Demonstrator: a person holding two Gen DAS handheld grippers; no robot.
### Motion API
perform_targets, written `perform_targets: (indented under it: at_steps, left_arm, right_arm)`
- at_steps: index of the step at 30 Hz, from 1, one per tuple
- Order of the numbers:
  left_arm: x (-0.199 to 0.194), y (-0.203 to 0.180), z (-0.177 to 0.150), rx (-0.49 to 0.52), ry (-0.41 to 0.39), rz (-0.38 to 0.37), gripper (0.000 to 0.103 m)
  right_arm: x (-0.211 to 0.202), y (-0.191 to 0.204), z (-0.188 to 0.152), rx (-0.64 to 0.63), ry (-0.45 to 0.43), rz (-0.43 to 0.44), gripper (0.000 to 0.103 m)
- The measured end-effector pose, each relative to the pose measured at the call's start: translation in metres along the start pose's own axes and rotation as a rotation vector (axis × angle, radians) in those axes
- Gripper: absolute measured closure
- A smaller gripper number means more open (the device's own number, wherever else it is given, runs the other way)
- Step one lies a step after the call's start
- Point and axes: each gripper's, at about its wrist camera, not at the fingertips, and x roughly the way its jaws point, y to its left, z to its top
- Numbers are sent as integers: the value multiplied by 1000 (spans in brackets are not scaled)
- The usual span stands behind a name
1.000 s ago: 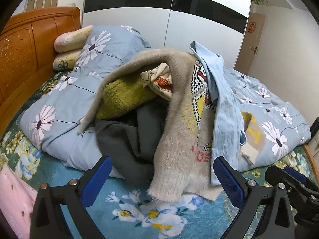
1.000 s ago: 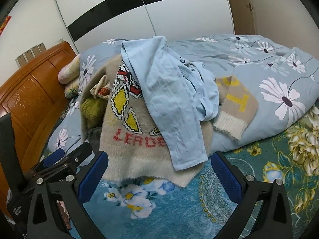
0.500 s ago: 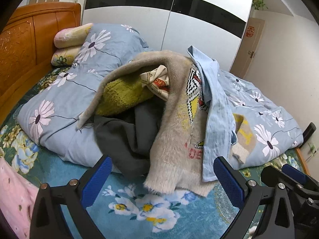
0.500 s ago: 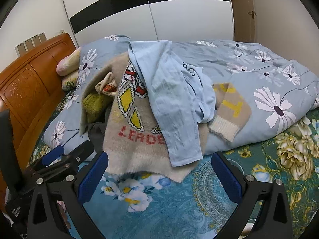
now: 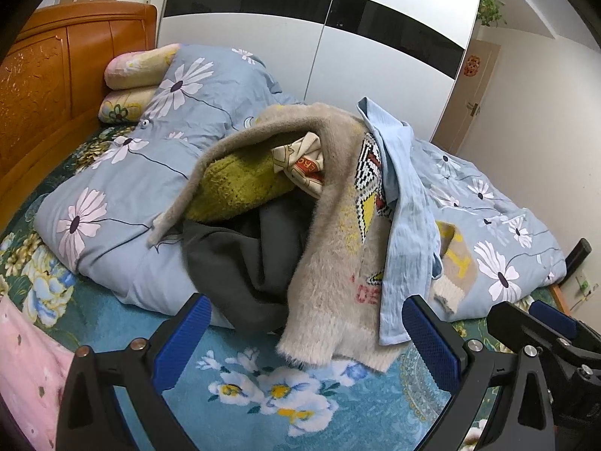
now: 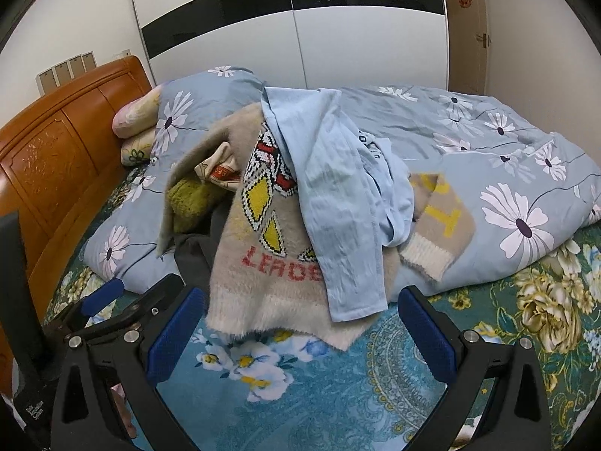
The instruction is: Fold clothes
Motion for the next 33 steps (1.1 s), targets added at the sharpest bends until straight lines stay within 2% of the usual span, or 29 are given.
perform_targets:
  at_steps: [20,26,31,33]
  left_arm:
    - [44,-6,20,12,-1,18,0]
    - [56,-5,23,24,-1,30,0]
    - [41,12,14,18,-31,24,0]
    - [33,22,8,11,-34,44,0]
  right_arm:
    - [47,-21,18,5,14,49,0]
    - [73,-30,49,-18,-9,63,0]
    - [104,-25,98,-43,-63,50,0]
    - [120,-17,118,-59,-77,39,0]
